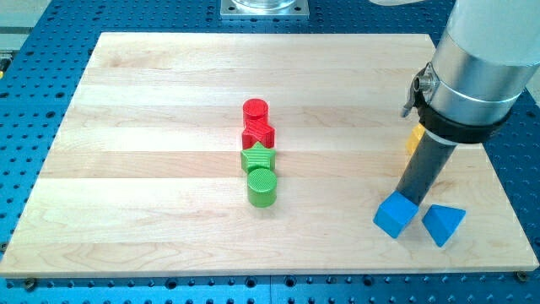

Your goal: Move the yellow heart to the bottom left of the yellow hexagon

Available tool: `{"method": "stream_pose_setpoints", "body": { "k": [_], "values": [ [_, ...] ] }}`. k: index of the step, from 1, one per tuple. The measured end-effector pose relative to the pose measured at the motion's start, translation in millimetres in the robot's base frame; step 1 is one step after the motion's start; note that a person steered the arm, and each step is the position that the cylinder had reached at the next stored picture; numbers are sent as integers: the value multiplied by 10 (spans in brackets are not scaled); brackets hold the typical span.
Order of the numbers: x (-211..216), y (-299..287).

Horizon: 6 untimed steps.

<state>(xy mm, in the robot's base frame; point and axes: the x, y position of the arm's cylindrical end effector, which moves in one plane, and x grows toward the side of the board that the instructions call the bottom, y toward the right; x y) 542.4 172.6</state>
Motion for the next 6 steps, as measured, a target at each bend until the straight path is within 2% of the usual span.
{"method": "stream_pose_setpoints", "body": {
  "k": [1, 2, 3, 4, 6],
  "values": [
    [-20, 165],
    [-258, 479],
    [-267, 479],
    [-487, 437],
    [-536, 343]
  ]
}}
